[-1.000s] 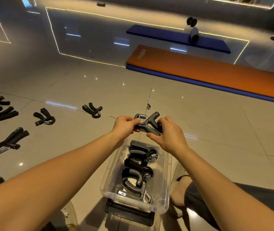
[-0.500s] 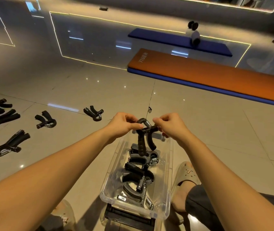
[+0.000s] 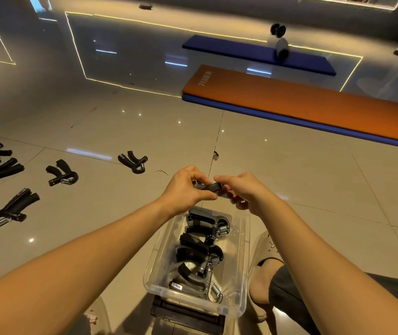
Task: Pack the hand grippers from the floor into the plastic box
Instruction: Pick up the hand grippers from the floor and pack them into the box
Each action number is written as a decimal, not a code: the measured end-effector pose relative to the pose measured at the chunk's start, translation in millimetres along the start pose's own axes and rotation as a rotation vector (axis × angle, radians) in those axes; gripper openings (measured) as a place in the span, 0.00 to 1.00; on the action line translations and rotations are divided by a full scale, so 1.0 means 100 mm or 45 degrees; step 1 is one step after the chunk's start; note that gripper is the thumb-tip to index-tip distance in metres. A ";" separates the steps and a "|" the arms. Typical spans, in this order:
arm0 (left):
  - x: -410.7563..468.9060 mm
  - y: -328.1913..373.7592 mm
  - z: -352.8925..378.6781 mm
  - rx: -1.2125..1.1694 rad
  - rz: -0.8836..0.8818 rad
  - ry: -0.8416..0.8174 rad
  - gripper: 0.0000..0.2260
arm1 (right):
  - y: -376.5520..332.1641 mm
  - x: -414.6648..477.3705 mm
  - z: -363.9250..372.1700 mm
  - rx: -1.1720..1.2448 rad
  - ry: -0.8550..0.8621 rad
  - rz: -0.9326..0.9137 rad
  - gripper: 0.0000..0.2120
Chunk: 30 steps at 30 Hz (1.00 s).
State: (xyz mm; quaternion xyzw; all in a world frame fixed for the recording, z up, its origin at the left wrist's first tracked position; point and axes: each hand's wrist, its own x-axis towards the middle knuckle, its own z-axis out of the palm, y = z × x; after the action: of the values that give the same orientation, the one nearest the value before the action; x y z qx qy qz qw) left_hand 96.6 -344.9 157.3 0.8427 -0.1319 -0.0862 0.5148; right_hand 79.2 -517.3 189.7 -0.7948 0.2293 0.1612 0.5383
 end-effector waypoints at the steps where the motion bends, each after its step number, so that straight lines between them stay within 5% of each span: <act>1: 0.00 -0.01 0.02 0.019 0.014 0.015 0.12 | 0.00 0.00 0.01 0.018 -0.003 0.011 0.17; 7: -0.05 -0.10 0.16 0.102 0.129 0.097 0.13 | 0.03 0.02 -0.03 0.088 -0.061 0.027 0.11; 16: 0.09 -0.38 -0.16 0.717 0.296 0.027 0.38 | 0.23 0.14 -0.38 -0.150 -0.268 -0.188 0.11; 26: 0.05 -0.47 -0.05 0.922 0.432 -0.425 0.31 | 0.66 0.26 -0.48 -0.137 -0.548 -0.199 0.10; 30: 0.00 -0.60 0.04 0.904 0.409 -0.449 0.28 | 0.78 0.34 -0.44 -0.242 -0.593 -0.185 0.13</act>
State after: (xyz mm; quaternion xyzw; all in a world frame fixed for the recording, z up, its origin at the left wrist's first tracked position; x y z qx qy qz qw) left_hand 103.0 -322.3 102.5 0.9088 -0.3688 -0.0970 0.1694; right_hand 66.5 -589.5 127.9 -0.7977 0.0256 0.3215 0.5095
